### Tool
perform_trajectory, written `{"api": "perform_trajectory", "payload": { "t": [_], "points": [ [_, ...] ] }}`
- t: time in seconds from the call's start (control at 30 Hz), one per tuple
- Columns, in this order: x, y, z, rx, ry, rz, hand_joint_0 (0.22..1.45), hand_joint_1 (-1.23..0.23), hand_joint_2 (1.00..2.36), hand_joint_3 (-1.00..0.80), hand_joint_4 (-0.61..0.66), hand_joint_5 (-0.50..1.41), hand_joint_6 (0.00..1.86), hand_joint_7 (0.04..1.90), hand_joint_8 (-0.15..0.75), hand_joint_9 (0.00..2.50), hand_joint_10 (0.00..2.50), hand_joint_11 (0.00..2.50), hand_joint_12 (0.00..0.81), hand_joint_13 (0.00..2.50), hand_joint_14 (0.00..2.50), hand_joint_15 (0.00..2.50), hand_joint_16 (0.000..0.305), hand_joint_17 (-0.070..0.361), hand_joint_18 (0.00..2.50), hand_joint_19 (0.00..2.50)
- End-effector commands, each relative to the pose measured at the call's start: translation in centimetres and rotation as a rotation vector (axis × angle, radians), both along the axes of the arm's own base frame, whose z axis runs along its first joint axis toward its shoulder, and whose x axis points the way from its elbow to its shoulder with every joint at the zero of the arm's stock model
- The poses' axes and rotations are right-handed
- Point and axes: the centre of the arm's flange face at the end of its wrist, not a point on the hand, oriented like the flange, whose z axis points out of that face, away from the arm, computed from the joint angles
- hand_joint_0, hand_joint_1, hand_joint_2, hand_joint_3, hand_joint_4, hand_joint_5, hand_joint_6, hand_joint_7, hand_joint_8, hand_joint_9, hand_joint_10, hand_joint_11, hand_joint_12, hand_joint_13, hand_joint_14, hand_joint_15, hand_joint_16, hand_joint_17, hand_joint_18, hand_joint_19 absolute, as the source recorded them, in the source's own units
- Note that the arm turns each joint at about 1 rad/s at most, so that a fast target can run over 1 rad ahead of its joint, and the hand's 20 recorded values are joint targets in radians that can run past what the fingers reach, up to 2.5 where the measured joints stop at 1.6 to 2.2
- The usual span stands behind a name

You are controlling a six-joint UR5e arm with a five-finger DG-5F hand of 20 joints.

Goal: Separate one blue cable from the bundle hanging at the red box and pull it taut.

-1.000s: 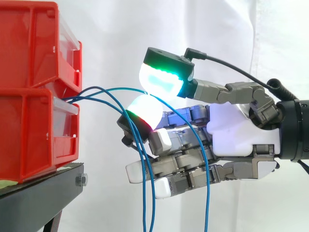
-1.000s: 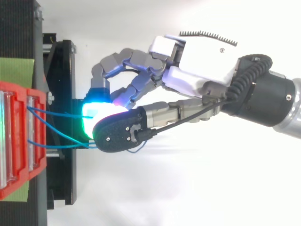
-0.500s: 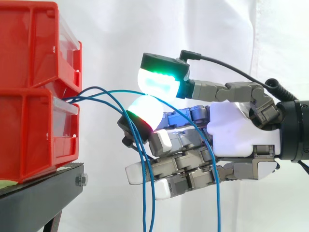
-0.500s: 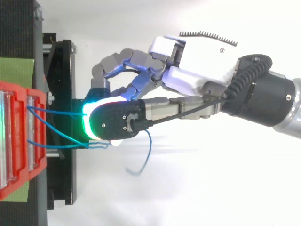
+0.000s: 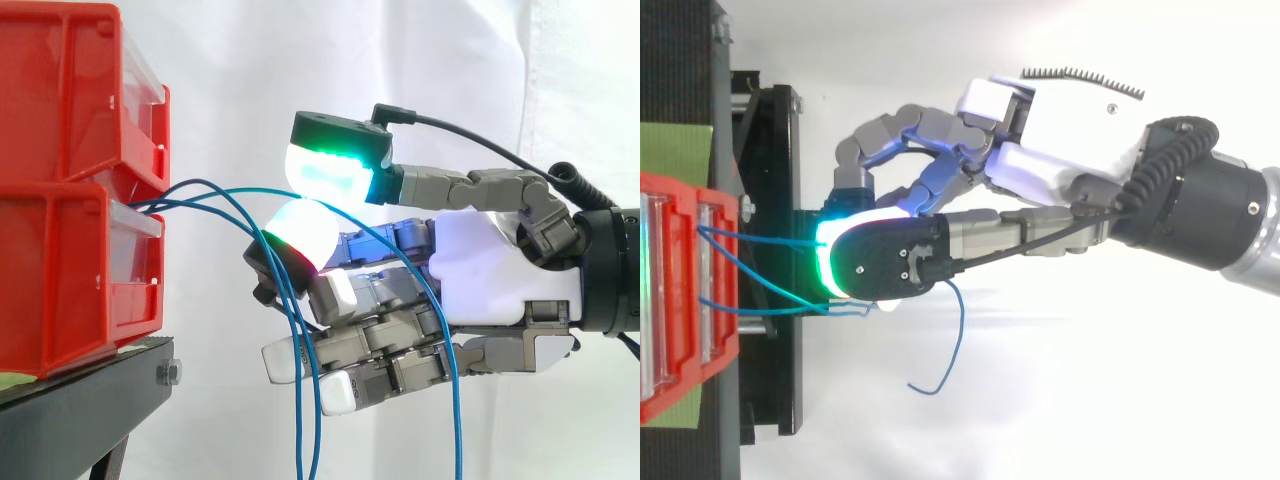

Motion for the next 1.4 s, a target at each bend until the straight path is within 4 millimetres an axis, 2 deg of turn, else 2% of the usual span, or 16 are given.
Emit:
{"api": "perform_trajectory", "payload": {
  "t": [0.0,0.1,0.2,0.47,0.9,1.07,1.13,1.23,1.37],
  "points": [
    [-0.01,0.03,-0.02,0.001,0.000,0.001,0.60,-0.65,1.02,-0.15,0.13,-0.16,0.95,1.08,0.374,1.05,0.02,0.97,0.400,0.77,0.02,0.49,0.053,0.120,0.73,0.53],
    [-0.01,0.03,-0.02,0.001,0.000,0.001,0.58,-0.61,1.01,-0.34,0.14,-0.17,0.94,1.05,0.360,1.03,0.02,0.98,0.385,0.75,0.02,0.49,0.050,0.113,0.70,0.55],
    [-0.07,0.02,-0.08,0.000,0.006,0.001,0.57,-0.59,1.01,-0.43,0.15,-0.17,0.94,1.03,0.360,1.02,0.02,0.97,0.389,0.75,0.02,0.50,0.051,0.115,0.70,0.56],
    [-0.10,0.01,-0.10,-0.001,0.009,0.001,0.55,-0.58,1.00,-0.49,0.15,-0.17,0.93,1.03,0.365,1.02,0.01,0.96,0.394,0.75,0.02,0.49,0.052,0.116,0.70,0.55],
    [-0.09,0.13,-0.10,-0.001,0.009,0.002,0.60,-0.72,1.02,-0.13,0.12,-0.14,0.94,1.14,0.376,1.06,0.02,0.97,0.397,0.78,0.02,0.48,0.053,0.119,0.74,0.53],
    [-0.15,0.10,-0.19,-0.002,0.012,0.001,0.61,-0.74,1.02,-0.06,0.08,-0.13,0.94,1.17,0.387,1.09,0.01,0.97,0.411,0.79,0.01,0.48,0.056,0.125,0.76,0.51],
    [-0.14,-0.01,-0.17,-0.001,0.011,-0.001,0.61,-0.74,1.02,-0.06,0.08,-0.13,0.94,1.17,0.389,1.12,0.01,1.05,0.412,0.80,0.01,0.48,0.056,0.125,0.77,0.50],
    [-0.15,0.10,-0.19,-0.003,0.012,0.001,0.62,-0.75,1.02,-0.07,0.07,-0.13,0.95,1.15,0.381,1.17,0.01,1.18,0.408,0.83,0.02,0.53,0.054,0.122,0.77,0.49],
    [-0.16,0.09,-0.23,-0.001,0.011,-0.001,0.62,-0.74,1.02,-0.08,0.08,-0.13,0.95,1.14,0.372,1.16,0.01,1.25,0.404,0.95,0.02,0.82,0.052,0.117,0.81,0.58]
  ]
}}
